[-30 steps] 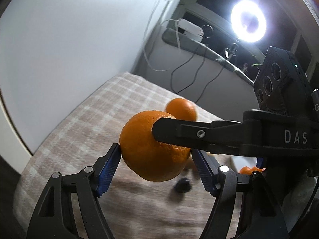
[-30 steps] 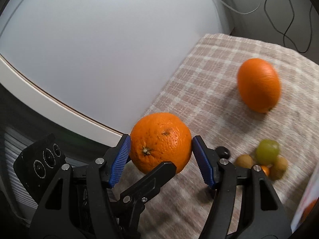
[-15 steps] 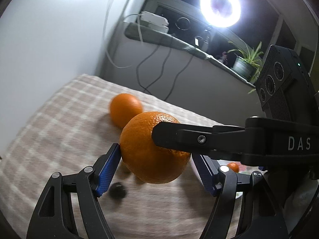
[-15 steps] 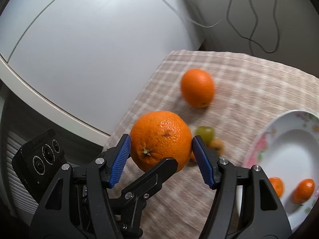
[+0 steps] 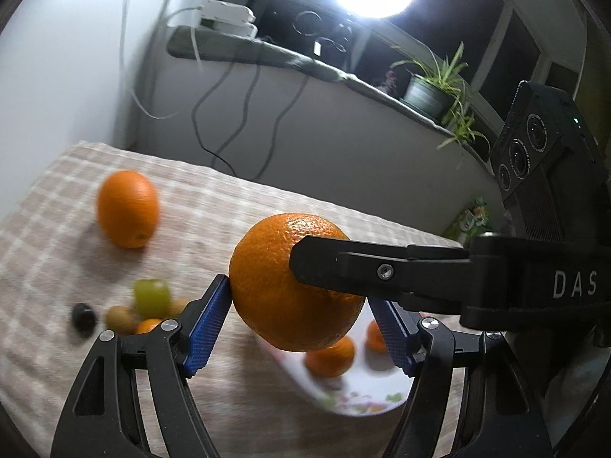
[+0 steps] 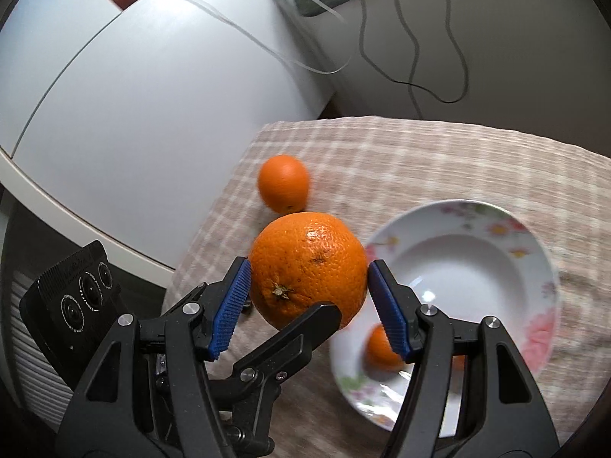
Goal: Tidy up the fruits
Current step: 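Carry the large orange with both tools onto the plate, then open both tools to set the large orange on the tangerines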
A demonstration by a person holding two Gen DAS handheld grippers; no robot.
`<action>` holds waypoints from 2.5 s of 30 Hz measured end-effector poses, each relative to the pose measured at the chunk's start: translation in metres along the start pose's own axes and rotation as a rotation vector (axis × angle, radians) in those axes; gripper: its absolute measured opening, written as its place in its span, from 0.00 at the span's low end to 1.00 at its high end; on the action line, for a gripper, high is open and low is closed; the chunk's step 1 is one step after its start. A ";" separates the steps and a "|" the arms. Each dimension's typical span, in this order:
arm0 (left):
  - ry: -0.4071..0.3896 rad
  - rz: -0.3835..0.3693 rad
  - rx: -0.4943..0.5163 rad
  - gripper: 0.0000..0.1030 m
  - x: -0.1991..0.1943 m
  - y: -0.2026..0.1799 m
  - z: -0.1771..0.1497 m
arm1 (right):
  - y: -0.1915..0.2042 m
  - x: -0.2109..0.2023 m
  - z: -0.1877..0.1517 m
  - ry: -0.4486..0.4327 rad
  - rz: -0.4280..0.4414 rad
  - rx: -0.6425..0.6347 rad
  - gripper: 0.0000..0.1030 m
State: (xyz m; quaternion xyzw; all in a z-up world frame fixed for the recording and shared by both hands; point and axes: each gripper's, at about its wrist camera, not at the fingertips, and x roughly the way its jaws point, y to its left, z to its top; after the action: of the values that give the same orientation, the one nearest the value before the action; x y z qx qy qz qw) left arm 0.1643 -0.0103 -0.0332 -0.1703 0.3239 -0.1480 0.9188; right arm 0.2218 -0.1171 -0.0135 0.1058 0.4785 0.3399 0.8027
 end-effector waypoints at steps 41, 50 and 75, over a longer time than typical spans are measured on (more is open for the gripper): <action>0.161 -0.036 0.065 0.71 0.066 -0.047 -0.001 | -0.076 -0.014 -0.003 0.008 -0.089 0.132 0.65; 0.143 -0.009 0.099 0.71 0.060 -0.050 0.000 | -0.067 -0.021 0.001 -0.022 -0.115 0.096 0.65; 0.070 -0.010 0.114 0.71 0.010 -0.039 -0.012 | -0.050 -0.049 -0.017 -0.109 -0.134 0.073 0.76</action>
State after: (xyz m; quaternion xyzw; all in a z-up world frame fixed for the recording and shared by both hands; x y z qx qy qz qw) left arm 0.1578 -0.0519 -0.0311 -0.1139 0.3459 -0.1765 0.9145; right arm 0.2141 -0.1885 -0.0129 0.1212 0.4520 0.2616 0.8441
